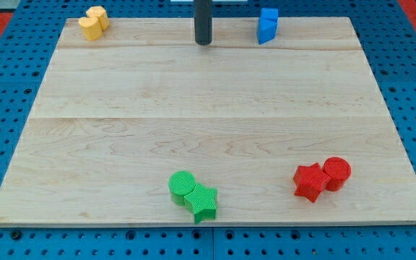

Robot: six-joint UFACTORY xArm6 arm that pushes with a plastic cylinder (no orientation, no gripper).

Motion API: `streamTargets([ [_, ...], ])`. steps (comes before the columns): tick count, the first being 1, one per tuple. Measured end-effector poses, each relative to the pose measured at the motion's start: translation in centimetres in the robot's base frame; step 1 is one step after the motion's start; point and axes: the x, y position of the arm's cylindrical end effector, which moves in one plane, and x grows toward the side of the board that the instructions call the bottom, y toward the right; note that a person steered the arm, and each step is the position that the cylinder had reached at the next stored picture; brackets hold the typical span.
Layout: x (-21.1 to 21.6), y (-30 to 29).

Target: Slide the blue triangle towards right

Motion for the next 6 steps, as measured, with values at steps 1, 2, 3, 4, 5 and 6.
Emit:
streamTargets([
  [1, -4.0, 0.5],
  [2, -4.9, 2.7],
  [3, -3.9, 4.0],
  [4, -3.3, 6.6],
  [5, -1.7, 7.6],
  [6, 0.0, 7.7],
])
